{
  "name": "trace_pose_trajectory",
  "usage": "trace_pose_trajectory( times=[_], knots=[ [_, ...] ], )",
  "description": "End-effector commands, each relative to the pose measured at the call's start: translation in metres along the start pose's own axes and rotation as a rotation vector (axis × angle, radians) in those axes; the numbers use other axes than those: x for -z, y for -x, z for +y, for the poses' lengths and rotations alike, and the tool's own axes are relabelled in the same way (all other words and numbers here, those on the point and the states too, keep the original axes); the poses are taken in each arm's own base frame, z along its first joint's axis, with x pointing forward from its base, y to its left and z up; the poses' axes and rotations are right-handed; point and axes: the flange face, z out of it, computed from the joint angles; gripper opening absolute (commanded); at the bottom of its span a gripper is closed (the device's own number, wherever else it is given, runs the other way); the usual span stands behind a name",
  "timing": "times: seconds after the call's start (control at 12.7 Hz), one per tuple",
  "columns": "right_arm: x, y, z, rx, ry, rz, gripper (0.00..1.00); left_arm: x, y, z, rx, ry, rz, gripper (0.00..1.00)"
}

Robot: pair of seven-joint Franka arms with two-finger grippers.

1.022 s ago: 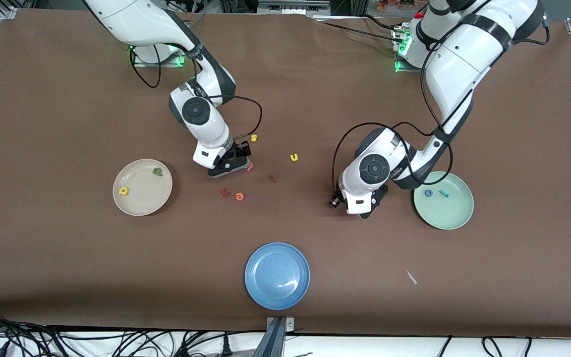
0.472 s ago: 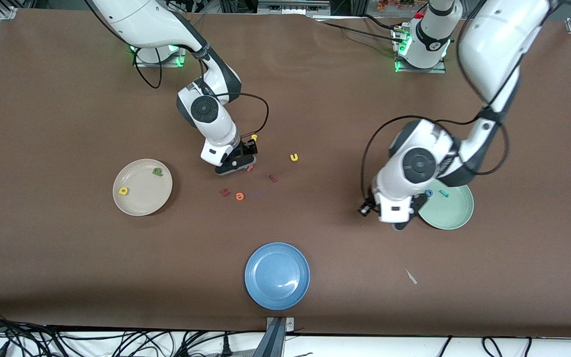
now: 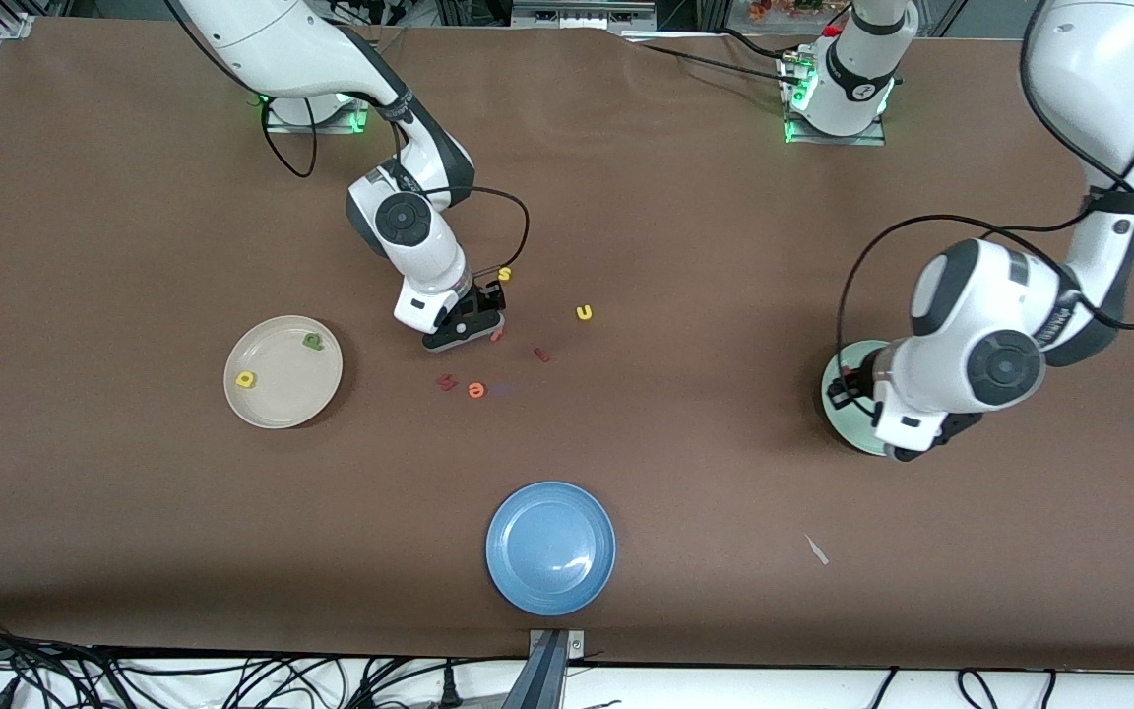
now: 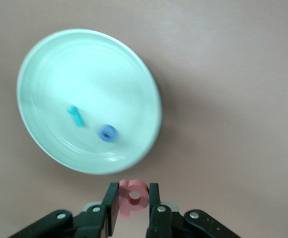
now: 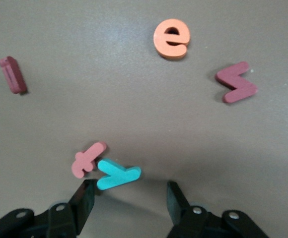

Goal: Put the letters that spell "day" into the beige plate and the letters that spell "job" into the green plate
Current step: 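Place the pink p on the green plate with the left gripper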

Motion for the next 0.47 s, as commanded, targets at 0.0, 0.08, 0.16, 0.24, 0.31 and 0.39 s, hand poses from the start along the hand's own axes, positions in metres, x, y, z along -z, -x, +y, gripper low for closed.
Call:
trace_pose_trajectory(
  times=[0.0,0.08,0.16,0.24,0.31,0.39],
  knots=[
    [-0.007,-0.002,0.001,-0.001,0.012,0.005,0.65,-0.029,-0.025,-0.043,-0.139,0.022,-0.066,0.02],
    [-0.006,-0.002,0.0,0.001,0.012,0.007,0.64,-0.041,-0.036,-0.057,-0.158,0.034,-0.079,0.02],
    [-0.006,-0.003,0.0,-0.001,0.011,0.008,0.64,-0.049,-0.048,-0.068,-0.161,0.04,-0.056,0.03],
    [-0.005,-0.004,0.0,0.0,0.011,0.011,0.63,-0.059,-0.054,-0.073,-0.17,0.021,-0.04,0.04],
    [-0.006,-0.004,-0.001,0.0,0.01,0.009,0.62,-0.068,-0.06,-0.077,-0.182,-0.005,-0.028,0.04],
    [-0.006,-0.006,-0.001,0.0,0.008,0.013,0.61,-0.072,-0.066,-0.084,-0.183,-0.012,-0.005,0.07]
  ],
)
